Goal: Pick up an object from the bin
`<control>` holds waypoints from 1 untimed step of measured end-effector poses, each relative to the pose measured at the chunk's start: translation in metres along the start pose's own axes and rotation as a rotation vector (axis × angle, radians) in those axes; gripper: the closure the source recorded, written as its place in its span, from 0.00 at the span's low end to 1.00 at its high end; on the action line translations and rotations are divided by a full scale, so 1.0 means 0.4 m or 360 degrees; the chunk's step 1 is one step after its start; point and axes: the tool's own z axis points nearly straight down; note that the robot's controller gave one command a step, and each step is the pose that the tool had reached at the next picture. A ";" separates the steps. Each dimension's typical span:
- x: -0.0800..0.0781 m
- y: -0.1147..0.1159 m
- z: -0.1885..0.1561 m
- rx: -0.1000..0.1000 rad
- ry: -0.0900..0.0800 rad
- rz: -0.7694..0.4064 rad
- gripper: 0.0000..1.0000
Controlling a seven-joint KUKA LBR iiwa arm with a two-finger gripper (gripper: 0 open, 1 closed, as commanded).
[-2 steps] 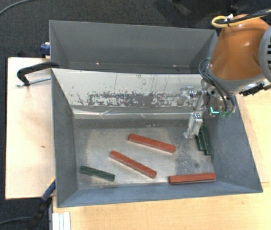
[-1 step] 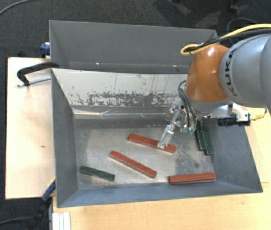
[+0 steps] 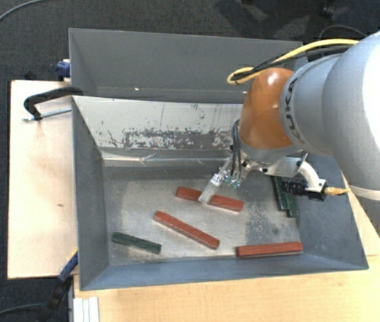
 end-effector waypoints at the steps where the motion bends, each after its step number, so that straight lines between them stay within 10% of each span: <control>1: 0.171 0.107 0.000 -0.0005 0.0002 0.0020 0.00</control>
Offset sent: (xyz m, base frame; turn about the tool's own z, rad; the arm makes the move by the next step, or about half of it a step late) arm -0.0236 0.0714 -0.0009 0.0197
